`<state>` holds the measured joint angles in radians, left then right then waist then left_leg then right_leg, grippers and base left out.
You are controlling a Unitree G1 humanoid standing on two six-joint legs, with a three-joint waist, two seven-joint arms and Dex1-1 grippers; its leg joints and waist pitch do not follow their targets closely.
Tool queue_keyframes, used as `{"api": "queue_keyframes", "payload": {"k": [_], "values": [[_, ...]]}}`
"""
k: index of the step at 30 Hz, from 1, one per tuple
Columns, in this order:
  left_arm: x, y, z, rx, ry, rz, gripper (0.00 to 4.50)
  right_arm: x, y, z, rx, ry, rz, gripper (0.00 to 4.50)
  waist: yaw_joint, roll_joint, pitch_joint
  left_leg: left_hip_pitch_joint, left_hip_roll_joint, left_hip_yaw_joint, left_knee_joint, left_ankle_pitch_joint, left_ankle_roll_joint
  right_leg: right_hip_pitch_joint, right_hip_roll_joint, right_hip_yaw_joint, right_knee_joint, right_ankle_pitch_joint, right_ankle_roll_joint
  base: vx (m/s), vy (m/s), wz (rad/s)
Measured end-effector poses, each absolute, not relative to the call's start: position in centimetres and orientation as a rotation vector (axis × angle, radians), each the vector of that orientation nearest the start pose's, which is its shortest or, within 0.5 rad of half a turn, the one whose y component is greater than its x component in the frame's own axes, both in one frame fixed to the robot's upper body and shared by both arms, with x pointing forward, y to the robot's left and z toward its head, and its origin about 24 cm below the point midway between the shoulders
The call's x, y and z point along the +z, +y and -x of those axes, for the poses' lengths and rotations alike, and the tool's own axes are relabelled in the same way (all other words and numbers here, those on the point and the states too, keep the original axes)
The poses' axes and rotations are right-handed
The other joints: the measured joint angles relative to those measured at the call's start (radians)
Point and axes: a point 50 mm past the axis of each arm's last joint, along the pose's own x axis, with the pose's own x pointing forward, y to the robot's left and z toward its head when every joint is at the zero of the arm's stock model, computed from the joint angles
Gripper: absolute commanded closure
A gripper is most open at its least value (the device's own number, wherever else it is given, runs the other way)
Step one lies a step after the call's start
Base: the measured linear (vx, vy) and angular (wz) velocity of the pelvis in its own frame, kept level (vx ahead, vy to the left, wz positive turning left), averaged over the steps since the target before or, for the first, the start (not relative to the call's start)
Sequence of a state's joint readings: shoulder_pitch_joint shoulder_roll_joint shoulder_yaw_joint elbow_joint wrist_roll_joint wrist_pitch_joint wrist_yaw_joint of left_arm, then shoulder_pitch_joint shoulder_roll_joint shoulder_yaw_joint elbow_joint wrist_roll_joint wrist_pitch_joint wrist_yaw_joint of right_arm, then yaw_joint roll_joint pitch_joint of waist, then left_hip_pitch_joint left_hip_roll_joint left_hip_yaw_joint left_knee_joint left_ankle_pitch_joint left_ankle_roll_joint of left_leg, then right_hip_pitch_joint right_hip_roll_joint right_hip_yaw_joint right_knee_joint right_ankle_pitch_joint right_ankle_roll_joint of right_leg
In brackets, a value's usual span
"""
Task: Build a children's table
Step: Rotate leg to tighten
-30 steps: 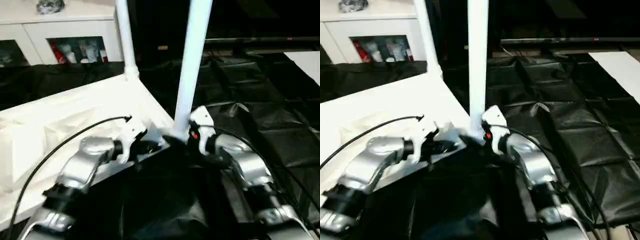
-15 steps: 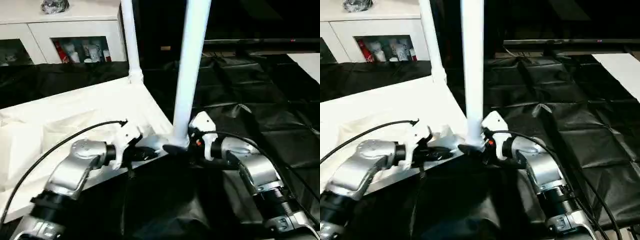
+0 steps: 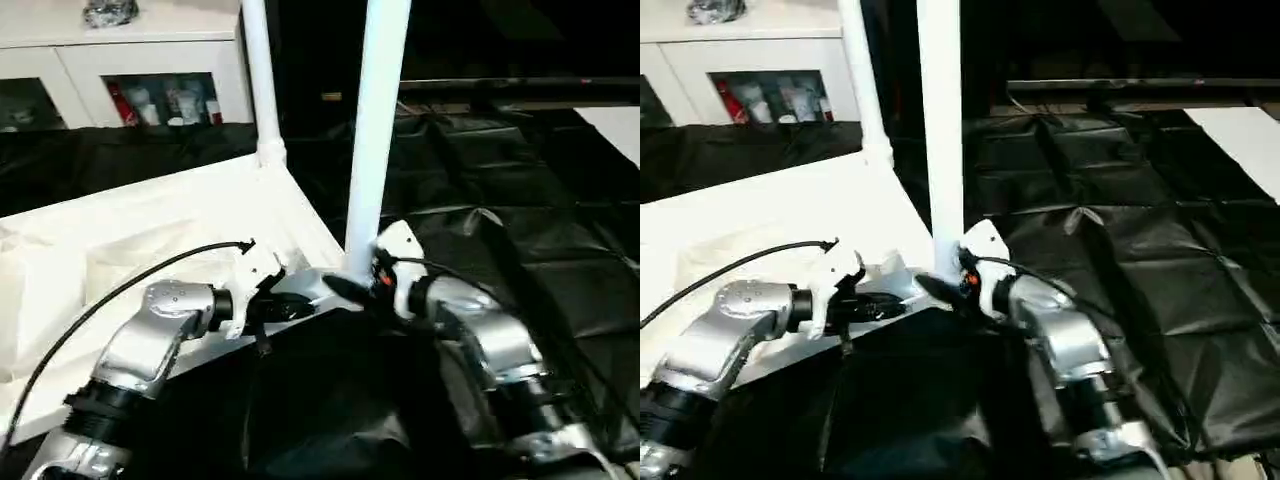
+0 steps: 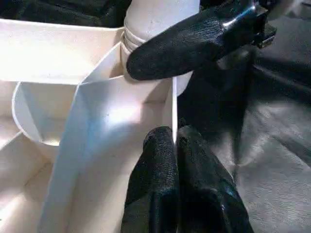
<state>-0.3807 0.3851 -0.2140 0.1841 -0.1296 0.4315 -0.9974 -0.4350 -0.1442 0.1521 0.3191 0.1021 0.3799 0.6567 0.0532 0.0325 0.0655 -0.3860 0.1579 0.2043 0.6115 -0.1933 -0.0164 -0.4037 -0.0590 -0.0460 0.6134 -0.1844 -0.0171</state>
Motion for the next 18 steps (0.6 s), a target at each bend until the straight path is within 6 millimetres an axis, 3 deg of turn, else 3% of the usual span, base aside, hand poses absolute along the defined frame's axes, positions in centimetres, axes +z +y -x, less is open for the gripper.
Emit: {"api": "queue_keyframes", "payload": {"k": [7, 14, 15, 18], "values": [[5.6, 11.5, -31.2, -0.963, 0.443, -0.174, 4.50, 4.8, -8.3, -33.2, 0.560, 0.344, 0.024, 1.55, -0.007, 0.000, 0.000, 0.001, 0.000, 0.000, 0.001, 0.001, -0.001, 0.000, 0.000, 0.000, 0.001, 0.000, 0.000, 0.000, 0.000, 0.00], [5.4, 9.8, -32.3, -0.884, 0.442, -0.147, 4.50, 4.8, -7.9, -34.3, 0.446, 0.325, 0.036, 1.57, -0.003, 0.005, -0.002, 0.000, 0.000, 0.000, 0.001, 0.000, -0.001, 0.001, 0.000, 0.000, 0.000, 0.000, 0.000, 0.000, 0.000, 0.00], [5.4, 9.8, -32.3, -0.885, 0.440, -0.150, 4.50, 4.9, -7.9, -34.3, 0.451, 0.319, 0.033, 1.17, -0.003, 0.006, -0.002, 0.000, 0.000, 0.000, 0.001, 0.000, -0.001, 0.001, 0.000, 0.000, 0.000, 0.000, 0.000, 0.000, 0.000, 0.00], [5.5, 10.1, -32.3, -0.892, 0.430, -0.168, 4.50, 4.9, -7.9, -34.2, 0.475, 0.309, 0.006, 1.06, -0.003, 0.009, -0.001, 0.000, 0.000, -0.001, 0.001, 0.001, -0.001, 0.001, 0.000, -0.001, 0.001, 0.000, 0.000, 0.000, 0.000, 0.00]]}}
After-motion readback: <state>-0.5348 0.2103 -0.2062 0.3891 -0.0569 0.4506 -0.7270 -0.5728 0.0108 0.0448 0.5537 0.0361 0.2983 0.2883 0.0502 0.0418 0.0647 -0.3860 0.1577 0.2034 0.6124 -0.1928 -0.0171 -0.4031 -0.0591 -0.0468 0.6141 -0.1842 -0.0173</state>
